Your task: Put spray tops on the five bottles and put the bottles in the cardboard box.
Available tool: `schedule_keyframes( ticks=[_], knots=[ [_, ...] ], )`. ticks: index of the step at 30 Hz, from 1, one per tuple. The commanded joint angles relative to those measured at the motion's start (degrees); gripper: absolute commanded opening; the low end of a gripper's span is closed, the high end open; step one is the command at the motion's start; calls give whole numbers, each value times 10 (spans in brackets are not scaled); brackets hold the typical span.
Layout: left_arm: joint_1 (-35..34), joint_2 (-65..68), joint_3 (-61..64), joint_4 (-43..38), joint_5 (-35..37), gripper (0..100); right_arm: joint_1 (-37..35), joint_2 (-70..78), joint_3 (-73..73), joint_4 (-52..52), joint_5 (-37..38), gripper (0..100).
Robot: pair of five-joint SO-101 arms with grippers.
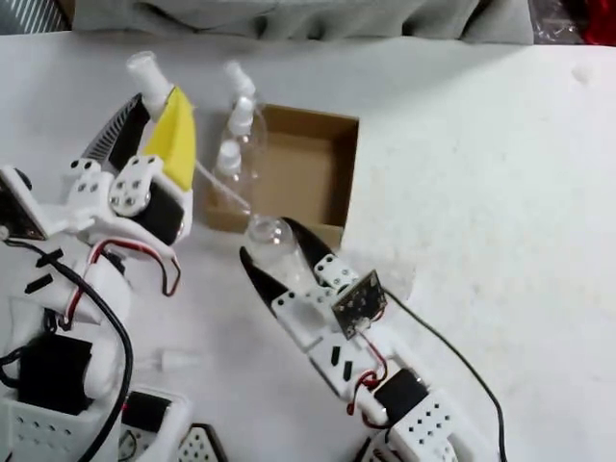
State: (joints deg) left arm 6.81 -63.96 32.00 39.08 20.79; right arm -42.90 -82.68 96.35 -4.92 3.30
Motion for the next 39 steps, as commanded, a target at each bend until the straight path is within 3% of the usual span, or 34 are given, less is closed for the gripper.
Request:
schedule_keyframes(
  ticks=[1,30,39],
  knots=[
    [7,-11,-33,-17,0,21,-6,-7,5,-8,7,15],
    [30,-12,-28,64,37,21,-6,-7,8,-8,7,15],
    [138,-12,54,64,36,22,-6,-7,8,-8,7,15]
  ],
)
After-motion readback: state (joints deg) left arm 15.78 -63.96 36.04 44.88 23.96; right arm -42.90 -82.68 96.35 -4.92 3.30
